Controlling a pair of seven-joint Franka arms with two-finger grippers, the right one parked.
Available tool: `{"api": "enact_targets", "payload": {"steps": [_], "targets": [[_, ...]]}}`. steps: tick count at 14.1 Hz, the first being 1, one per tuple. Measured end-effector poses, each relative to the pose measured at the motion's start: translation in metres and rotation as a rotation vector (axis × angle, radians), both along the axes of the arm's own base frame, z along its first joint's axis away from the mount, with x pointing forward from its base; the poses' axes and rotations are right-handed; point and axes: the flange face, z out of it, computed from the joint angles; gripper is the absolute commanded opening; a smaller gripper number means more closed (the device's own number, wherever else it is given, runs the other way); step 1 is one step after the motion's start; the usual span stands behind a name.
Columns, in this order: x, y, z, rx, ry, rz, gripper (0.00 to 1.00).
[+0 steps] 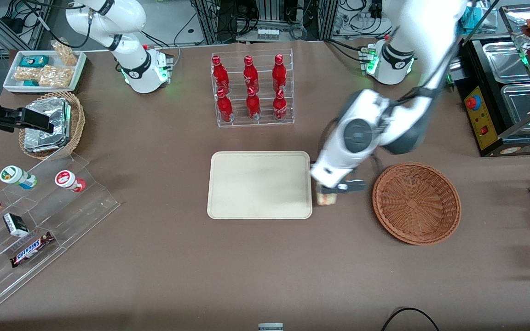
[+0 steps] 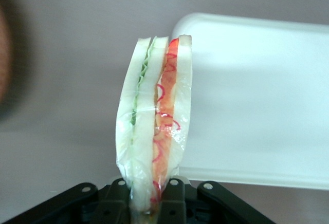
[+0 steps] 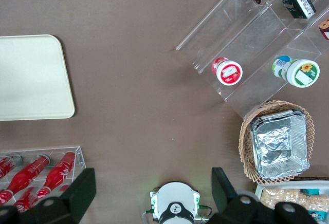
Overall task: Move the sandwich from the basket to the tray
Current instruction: 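Lift the sandwich and carry it over the cream tray, then lower the sandwich onto the tray and open the left gripper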
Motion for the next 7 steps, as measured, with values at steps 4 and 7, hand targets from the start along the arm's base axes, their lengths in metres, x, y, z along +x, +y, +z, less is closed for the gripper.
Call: {"api": "enact_targets", "payload": {"steps": [4,7], "targets": [[-0.016,-0.088,-0.037,-0.022,0.016,-0.038,0.16],[-0.023,-0.122,-0.057,-0.021,-0.005,-0.034,0.17]]}}
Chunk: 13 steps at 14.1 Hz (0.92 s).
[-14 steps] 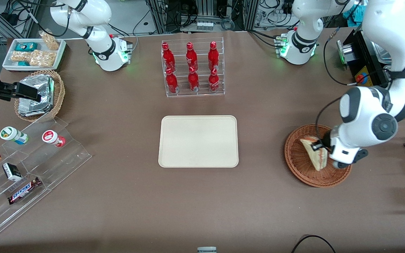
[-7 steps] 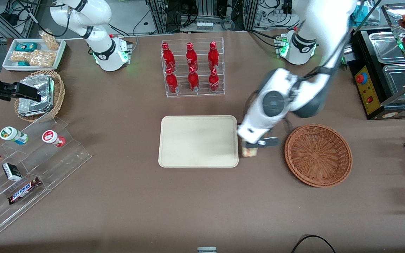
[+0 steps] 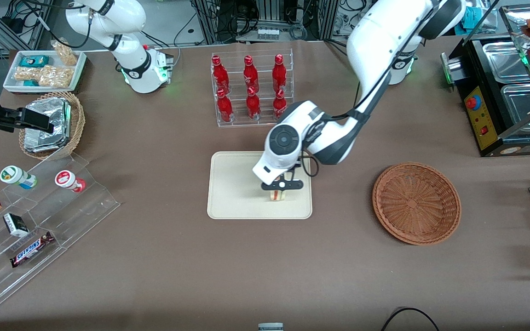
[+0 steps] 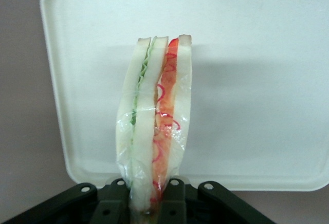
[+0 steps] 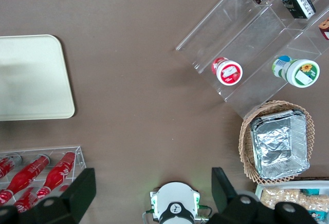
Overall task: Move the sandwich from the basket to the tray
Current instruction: 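Lower the sandwich onto the tray and open the left gripper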
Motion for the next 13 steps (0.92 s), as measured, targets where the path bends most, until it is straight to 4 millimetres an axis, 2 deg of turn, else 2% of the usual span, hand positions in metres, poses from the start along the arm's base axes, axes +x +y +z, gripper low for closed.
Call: {"api": "enact_targets", "payload": {"steps": [1,2,3,4,5,6,7,9,11,13], "targets": [[-0.004,-0.011,-0.006,0.000,-0.012,0.008,0.18],[-0.009,-0.019,-0.012,0.003,-0.019,0.013,0.30],[-0.012,-0.025,-0.019,0.009,-0.020,0.012,0.64],[-0.015,-0.029,-0.025,0.015,-0.020,0.007,0.66],[-0.016,-0.031,-0.029,0.017,-0.018,0.006,0.74],[-0.015,-0.031,-0.029,0.017,-0.019,0.008,0.93],[-0.011,-0.030,-0.026,0.013,-0.026,0.012,0.99],[0.000,-0.027,-0.013,0.005,-0.053,0.026,1.00],[0.017,-0.013,0.009,0.015,-0.085,0.051,1.00],[0.038,0.021,0.043,0.080,-0.098,0.091,1.00]]}}
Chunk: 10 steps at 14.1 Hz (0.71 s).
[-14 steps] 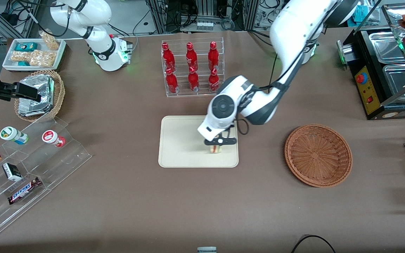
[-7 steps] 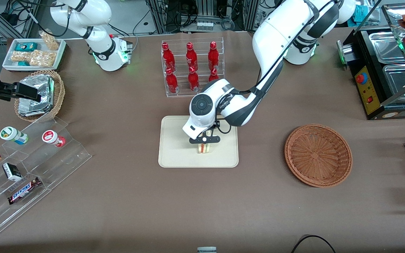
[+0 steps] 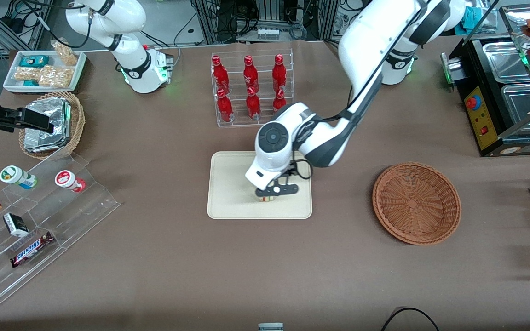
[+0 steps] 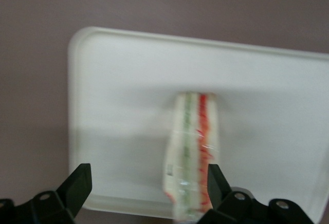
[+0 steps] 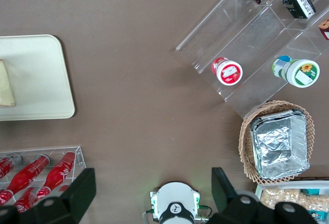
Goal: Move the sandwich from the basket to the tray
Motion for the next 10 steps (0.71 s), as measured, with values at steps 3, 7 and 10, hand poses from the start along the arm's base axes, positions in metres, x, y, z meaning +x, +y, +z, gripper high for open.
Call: {"api": "enact_targets", "payload": {"steps": [3,7,10], "targets": [[0.036,0.087,0.067,0.048,0.037,0.052,1.00],[0.061,0.225,0.133,0.068,0.132,0.109,1.00],[0.063,0.319,0.170,0.079,0.188,0.120,1.00]]}}
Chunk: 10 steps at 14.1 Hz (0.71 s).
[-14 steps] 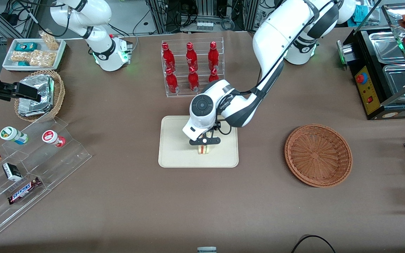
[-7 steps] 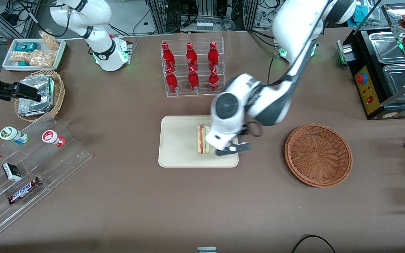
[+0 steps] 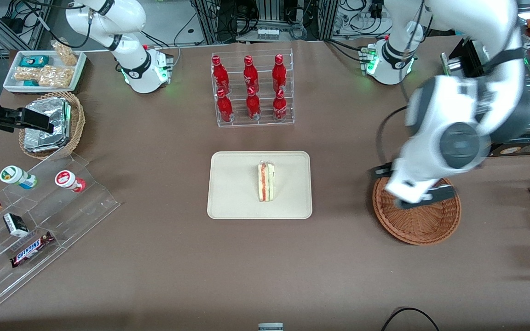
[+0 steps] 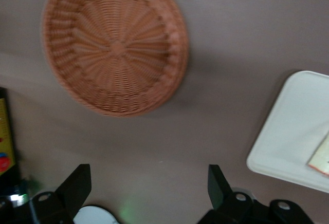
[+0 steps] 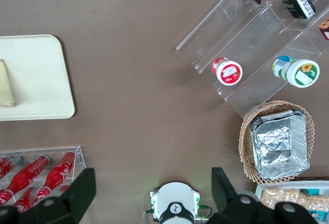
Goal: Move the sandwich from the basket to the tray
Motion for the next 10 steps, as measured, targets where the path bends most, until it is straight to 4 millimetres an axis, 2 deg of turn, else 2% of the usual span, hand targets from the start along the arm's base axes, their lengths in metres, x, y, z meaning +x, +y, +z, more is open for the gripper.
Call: {"api": "enact_targets", "payload": {"steps": [4,6,7,8,10], "targets": [[-0.012,0.116,0.053,-0.037,0.016,0.016,1.00],[-0.023,0.158,0.071,-0.064,0.015,0.001,1.00],[-0.025,0.169,0.076,-0.070,0.010,-0.001,1.00],[-0.025,0.170,0.077,-0.073,0.008,-0.004,1.00],[-0.024,0.154,0.074,-0.075,0.015,-0.031,1.00]]}}
